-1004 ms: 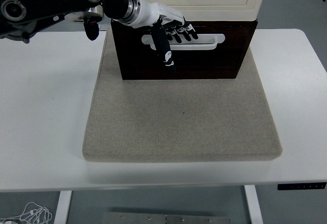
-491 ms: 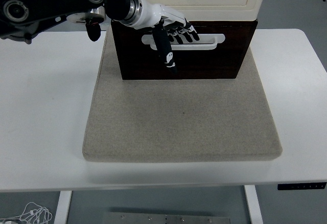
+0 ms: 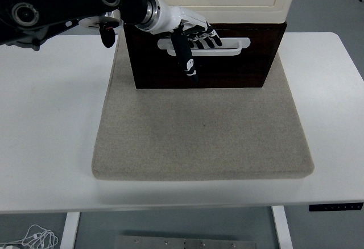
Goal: Open the drawer under the combination cabinet
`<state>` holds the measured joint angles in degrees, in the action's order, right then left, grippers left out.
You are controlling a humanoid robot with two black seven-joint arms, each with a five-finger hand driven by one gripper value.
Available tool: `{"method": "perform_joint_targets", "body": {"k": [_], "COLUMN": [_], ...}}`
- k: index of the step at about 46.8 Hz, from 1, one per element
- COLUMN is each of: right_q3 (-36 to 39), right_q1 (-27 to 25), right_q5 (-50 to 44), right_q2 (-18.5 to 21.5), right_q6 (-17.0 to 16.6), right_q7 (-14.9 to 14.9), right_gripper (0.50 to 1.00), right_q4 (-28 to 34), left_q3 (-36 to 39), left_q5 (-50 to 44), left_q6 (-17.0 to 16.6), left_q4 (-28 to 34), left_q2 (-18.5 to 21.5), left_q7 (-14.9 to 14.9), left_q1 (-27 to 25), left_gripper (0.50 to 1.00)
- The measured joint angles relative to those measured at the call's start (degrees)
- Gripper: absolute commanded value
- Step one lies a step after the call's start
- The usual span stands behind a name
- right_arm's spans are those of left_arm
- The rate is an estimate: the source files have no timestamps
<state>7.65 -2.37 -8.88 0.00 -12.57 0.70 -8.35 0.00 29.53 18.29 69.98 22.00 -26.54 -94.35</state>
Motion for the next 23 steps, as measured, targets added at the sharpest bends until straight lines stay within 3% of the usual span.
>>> {"method": "perform_joint_targets", "body": {"k": [23], "right_q3": [0.0], "right_q1": [0.0], "right_q5": [0.0], "right_q2": [0.0], "right_q6": [0.0], "right_q7": [0.0], "right_gripper": [0.926], "right_q4": [0.0], "left_q3": [0.0], "left_q5": [0.3], "left_q6": [0.8], "left_q4": [0.4], "left_q2": [-0.9], "left_q7": [-0.1], "left_q1": [0.2], "left_gripper": [1.000]}}
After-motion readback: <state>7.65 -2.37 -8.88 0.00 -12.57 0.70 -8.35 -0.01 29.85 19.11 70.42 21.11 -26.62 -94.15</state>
